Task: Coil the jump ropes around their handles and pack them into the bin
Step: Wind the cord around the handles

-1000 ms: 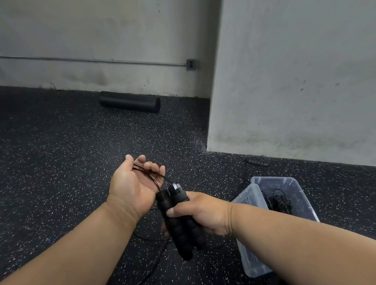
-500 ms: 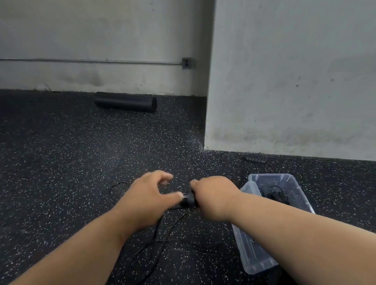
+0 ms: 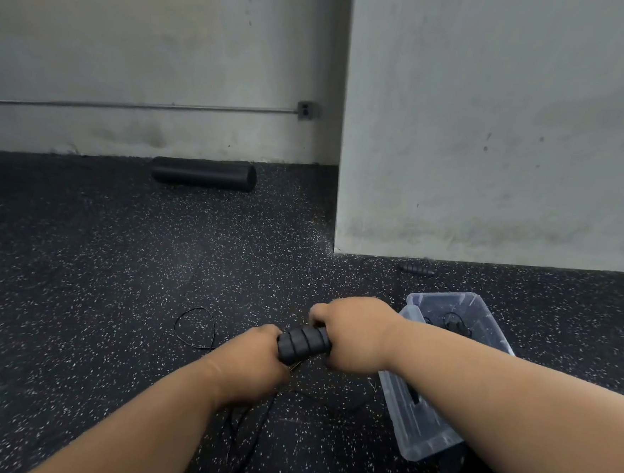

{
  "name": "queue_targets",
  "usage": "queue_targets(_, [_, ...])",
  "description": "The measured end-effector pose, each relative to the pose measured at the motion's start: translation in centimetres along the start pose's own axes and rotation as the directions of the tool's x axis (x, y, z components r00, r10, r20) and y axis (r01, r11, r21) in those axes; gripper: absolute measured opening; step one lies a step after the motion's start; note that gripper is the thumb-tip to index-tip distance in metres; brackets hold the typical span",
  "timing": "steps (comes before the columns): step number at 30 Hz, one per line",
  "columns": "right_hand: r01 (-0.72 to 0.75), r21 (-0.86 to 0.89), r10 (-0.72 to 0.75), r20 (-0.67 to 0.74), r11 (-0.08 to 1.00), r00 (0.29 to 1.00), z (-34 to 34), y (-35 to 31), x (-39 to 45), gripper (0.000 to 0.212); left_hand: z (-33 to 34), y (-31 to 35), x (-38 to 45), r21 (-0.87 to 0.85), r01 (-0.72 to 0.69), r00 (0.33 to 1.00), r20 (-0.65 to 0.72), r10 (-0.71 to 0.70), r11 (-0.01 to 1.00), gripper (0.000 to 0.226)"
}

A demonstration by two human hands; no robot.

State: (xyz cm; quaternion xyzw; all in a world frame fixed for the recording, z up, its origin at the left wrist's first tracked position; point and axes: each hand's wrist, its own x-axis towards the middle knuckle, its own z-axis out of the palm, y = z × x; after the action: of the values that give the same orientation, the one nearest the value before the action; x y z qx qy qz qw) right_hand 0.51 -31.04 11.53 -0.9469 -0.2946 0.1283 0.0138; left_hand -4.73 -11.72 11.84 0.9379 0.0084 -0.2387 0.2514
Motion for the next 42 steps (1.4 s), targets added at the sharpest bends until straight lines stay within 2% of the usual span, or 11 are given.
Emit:
queue_targets(5, [-0.064,0.187,0.023,0.212,0.98,0.977,-0.2,0.4,-0.2,0.024,0.1,-0.4,-0.1,0.051,0.007,0.998,0.059,-0.01,0.999,0.021])
queue_targets(10, [0.044,-0.008,-0.044,-0.005,0.999,0.999,0.0,-1.1,0.0,0.024,0.8,-0.7,0.1,-0.038,0.04,0.998,0.044,-0.038,0.999,0.045])
queue_targets(12, [0.042,0.041,-0.037,-0.117,0.998,0.992,-0.1,-0.9,0.2,0.039,0.9,-0.4,0.2,-0.04,0.019,0.999,-0.034,-0.021,0.999,0.036])
queue_targets(16, [-0.05,0.59,0.231,-0.235,0.806,0.944,-1.3,0.6,0.1,0.101,0.1,0.3,0.3,-0.228,-0.053,0.969,-0.246,-0.004,0.972,0.02])
queue_targets(18, [-0.064,0.875,0.289,-0.089,0.48,0.953,-1.6,0.4,-0.1,0.102,-0.3,0.7,0.5,-0.493,-0.127,0.96,-0.279,-0.018,0.861,0.018])
queue_targets(20, [-0.118,0.965,0.103,0.096,0.236,0.99,-0.7,-0.5,-0.2,0.081,-0.6,1.2,0.6,-0.739,-0.198,0.962,-0.271,-0.015,0.644,0.017])
queue_targets(24, [-0.189,0.966,-0.326,0.238,0.176,0.915,2.0,-3.8,-0.8,0.043,-1.5,2.0,0.3,-0.915,-0.257,0.963,-0.269,0.004,0.312,0.013])
queue_targets(27, [-0.189,0.958,-0.296,0.248,0.214,0.922,2.3,-3.9,-0.7,0.013,-2.6,1.2,0.8,-0.888,-0.271,0.945,-0.318,-0.073,0.372,0.013])
queue_targets(32, [-0.008,0.696,-0.048,0.061,0.718,0.997,-0.9,0.7,-0.4,0.035,-4.3,-1.9,1.0,-0.527,-0.058,0.871,-0.442,-0.215,0.848,0.024])
queue_targets(38, [0.091,0.539,-0.058,-0.078,0.837,0.995,-3.9,2.8,-1.8,0.033,-2.3,-1.7,0.5,-0.178,0.123,0.965,-0.209,-0.159,0.976,0.033])
queue_targets(42, [0.229,0.449,-0.163,-0.181,0.864,0.97,-5.2,2.3,-2.7,0.023,-0.4,0.1,-0.2,0.192,0.023,0.999,-0.032,-0.017,0.981,0.021])
